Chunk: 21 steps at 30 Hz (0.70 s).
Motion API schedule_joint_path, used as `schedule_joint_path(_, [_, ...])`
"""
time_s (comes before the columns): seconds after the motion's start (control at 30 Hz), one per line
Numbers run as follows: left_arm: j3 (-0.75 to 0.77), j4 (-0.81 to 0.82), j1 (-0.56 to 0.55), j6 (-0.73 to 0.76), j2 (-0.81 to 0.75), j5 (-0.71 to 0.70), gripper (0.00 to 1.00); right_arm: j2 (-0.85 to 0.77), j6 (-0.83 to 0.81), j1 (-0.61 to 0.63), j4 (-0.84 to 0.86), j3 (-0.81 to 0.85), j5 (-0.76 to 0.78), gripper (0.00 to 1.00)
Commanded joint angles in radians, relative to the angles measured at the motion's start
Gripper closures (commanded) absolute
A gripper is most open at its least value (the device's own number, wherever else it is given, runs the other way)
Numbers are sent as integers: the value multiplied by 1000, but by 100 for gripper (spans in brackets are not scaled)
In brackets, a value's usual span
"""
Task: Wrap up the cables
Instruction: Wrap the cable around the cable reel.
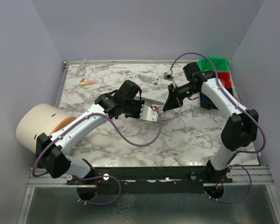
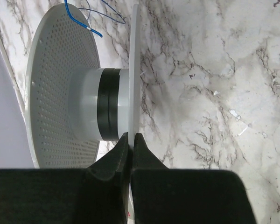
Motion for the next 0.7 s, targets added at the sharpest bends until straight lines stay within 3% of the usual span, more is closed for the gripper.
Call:
schedule_joint_path(0.0, [-25, -30, -4, 124, -44, 41, 100, 61, -44, 33, -114, 45, -33, 100])
schedule_joint_path(0.5, [4, -62, -17, 140, -23, 19, 100, 68, -2, 105, -60, 19, 129, 99])
schedule_joint_path(0.67, [18, -33, -18, 45, 13, -44, 100, 12, 13, 104, -14, 15, 199, 100])
